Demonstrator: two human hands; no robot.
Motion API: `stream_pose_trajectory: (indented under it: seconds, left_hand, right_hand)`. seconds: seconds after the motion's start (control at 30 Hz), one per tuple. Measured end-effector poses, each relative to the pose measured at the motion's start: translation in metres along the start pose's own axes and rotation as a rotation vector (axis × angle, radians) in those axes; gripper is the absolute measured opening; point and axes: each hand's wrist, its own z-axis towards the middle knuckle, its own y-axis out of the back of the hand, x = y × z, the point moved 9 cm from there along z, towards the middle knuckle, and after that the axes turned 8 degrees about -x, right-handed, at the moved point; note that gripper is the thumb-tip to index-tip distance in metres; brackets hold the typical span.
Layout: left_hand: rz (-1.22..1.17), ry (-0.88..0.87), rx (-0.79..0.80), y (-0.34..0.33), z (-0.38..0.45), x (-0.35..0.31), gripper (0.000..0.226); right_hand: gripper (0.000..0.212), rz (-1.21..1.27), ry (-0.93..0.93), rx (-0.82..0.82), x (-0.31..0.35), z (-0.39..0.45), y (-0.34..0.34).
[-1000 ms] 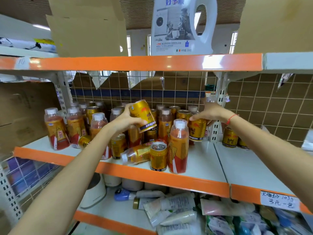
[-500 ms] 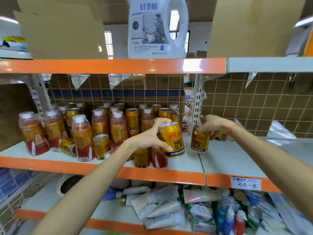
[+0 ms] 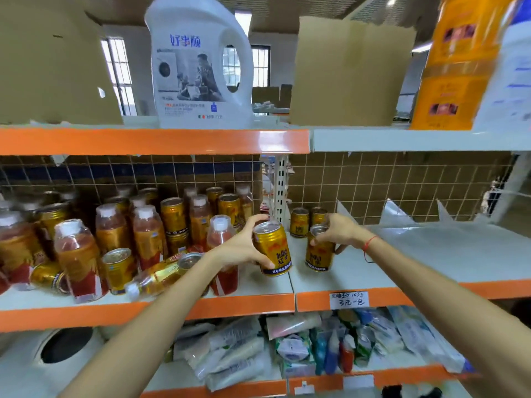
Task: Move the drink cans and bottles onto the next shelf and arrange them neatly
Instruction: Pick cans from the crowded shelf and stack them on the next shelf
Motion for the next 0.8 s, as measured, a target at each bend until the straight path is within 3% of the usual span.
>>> stream_pose_trajectory:
  seconds: [0.3,0.8]
  left_hand:
    - [0.185,-0.02,-0.097,-0.021,0.015,0.012,0.087]
    - [0.359,0.029,-0.122,-0.086,0.09,0.027,0.092]
  right_hand:
    - [0.042,0.027,0.001,-0.036,-0.035,-0.014,0.008]
    - [0.045,-0.066,0.198,0.148,-0.096,0.061,0.01]
